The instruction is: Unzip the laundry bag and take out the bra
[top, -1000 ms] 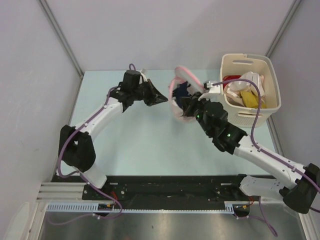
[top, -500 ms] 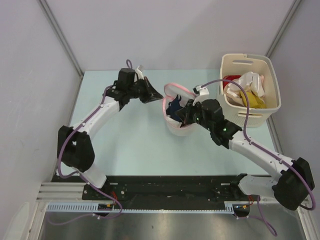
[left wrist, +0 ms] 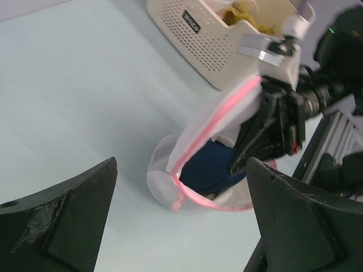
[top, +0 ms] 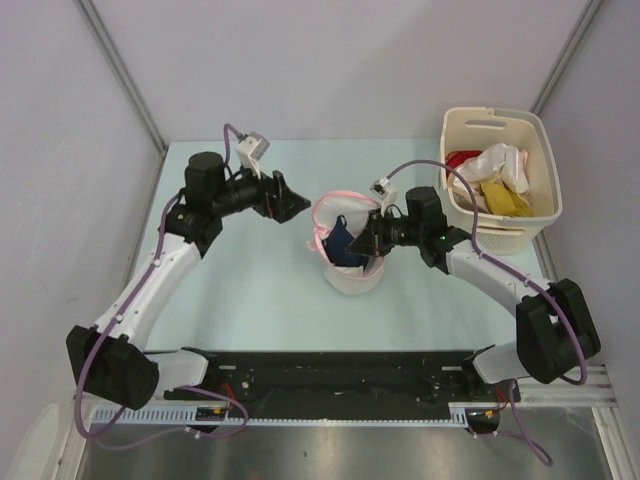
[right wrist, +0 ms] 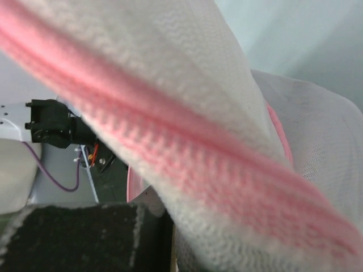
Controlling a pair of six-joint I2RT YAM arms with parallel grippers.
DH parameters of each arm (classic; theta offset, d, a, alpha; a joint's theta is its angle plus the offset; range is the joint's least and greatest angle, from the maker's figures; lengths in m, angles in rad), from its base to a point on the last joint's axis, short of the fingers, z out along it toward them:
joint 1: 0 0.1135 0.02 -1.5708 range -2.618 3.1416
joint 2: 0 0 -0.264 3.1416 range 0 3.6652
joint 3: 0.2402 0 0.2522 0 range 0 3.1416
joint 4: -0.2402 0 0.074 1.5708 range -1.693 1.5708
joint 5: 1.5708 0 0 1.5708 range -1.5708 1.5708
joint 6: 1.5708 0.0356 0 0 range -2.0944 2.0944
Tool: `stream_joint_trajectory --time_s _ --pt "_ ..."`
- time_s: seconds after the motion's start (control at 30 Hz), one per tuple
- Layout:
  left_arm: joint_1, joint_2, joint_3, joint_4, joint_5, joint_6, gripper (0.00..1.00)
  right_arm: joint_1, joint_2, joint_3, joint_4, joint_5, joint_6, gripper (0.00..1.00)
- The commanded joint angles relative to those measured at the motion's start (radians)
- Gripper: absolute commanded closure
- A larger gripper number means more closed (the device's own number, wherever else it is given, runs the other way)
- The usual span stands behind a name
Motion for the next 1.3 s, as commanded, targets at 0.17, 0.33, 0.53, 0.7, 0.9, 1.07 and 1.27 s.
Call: stream_joint_trajectory --time_s 0.17,0.33,0.53,0.7,0.9,1.07,1.27 --pt "-0.158 0.009 -0.011 0.068 0.03 0.302 0.0 -0.039 0.034 0.014 0.1 -0.273 -0.015 1.0" --pt "-0.178 0.057 0.037 0.098 0.024 0.323 0.0 -0.037 0.038 0.012 0.088 -0.285 -0.021 1.0" --pt "-0.202 0.167 0.104 0.061 0.098 0.326 0.03 -0.037 0.038 0.014 0.065 -0.271 -0.038 1.0" --pt "-0.207 0.218 0.115 0.032 0.141 0.299 0.64 -0.037 0.034 0.014 0.025 -0.196 -0.049 1.0" --pt "-0.205 0.208 0.094 0.001 -0.035 0.19 1.0 -0.03 -0.041 0.015 -0.056 0.09 -0.012 0.16" --pt "-0.207 0.129 -0.004 0.062 -0.101 0.07 0.99 0.035 -0.197 0.012 -0.096 0.325 -0.007 0.07" --pt "-0.207 0.06 -0.049 0.084 -0.155 0.009 1.0 0.125 -0.277 0.014 -0.11 0.445 0.0 0.11"
